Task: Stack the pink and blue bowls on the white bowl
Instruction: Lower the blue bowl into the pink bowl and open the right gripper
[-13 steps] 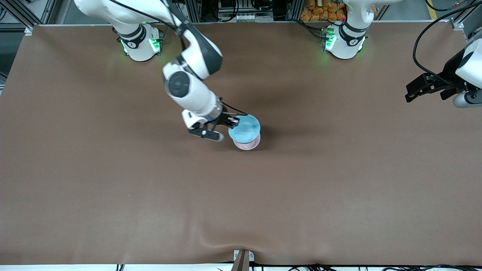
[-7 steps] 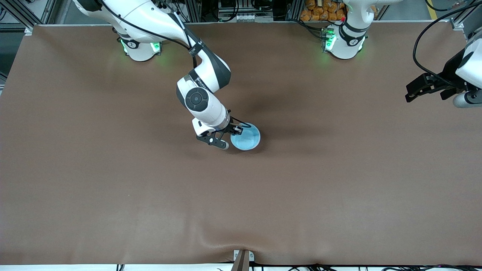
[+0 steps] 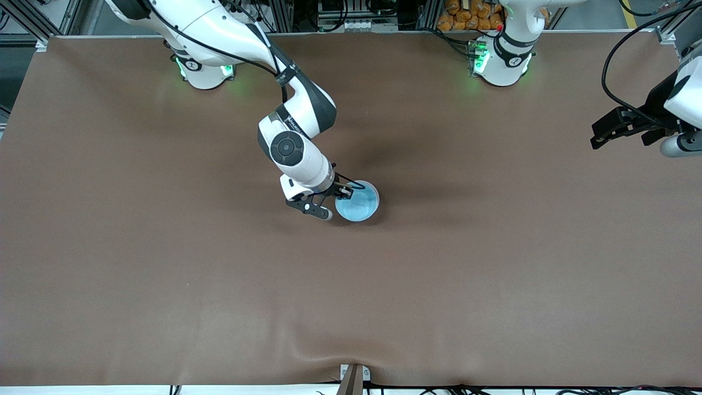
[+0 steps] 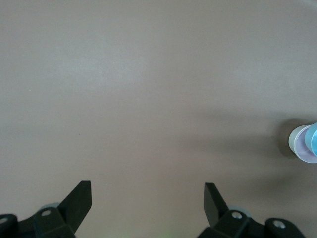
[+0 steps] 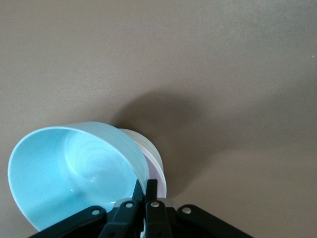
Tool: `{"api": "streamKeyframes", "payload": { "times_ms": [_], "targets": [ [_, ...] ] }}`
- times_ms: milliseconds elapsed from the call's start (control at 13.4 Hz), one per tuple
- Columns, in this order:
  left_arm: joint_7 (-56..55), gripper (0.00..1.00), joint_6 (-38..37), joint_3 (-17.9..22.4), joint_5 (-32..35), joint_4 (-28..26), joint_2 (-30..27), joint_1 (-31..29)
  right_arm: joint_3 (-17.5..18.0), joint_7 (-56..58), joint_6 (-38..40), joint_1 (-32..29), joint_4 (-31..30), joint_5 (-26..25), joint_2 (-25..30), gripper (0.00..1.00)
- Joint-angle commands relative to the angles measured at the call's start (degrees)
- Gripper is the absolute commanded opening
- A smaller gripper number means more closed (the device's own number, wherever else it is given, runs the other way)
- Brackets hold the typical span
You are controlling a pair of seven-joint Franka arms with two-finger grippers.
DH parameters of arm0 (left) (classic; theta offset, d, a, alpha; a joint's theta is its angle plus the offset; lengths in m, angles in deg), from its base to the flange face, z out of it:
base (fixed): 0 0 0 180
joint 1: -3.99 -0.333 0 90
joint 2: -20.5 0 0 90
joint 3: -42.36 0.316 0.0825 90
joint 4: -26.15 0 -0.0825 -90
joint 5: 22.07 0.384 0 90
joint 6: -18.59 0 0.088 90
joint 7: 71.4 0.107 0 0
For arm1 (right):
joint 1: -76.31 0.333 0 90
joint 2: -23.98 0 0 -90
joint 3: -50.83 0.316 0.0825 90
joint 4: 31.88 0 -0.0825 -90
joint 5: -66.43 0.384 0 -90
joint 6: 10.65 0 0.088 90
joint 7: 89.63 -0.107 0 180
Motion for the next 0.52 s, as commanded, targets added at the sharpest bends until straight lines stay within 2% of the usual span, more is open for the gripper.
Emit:
{"api": "streamKeyframes", "payload": {
  "times_ms": [0, 448],
  "targets": [
    [0.91, 1.00, 0.04, -0.11, -1.01, 0.00, -0.65, -0.46, -0.05, -1.45, 0.05, 0.45, 0.48, -0.78, -0.42, 0.00],
    [1.26, 1.00, -0.49, -0.20, -1.01, 0.09, -1.18, -0.64, -0.05, -2.49, 0.14, 1.15, -0.05, -0.69, -0.94, 0.00]
  ]
}}
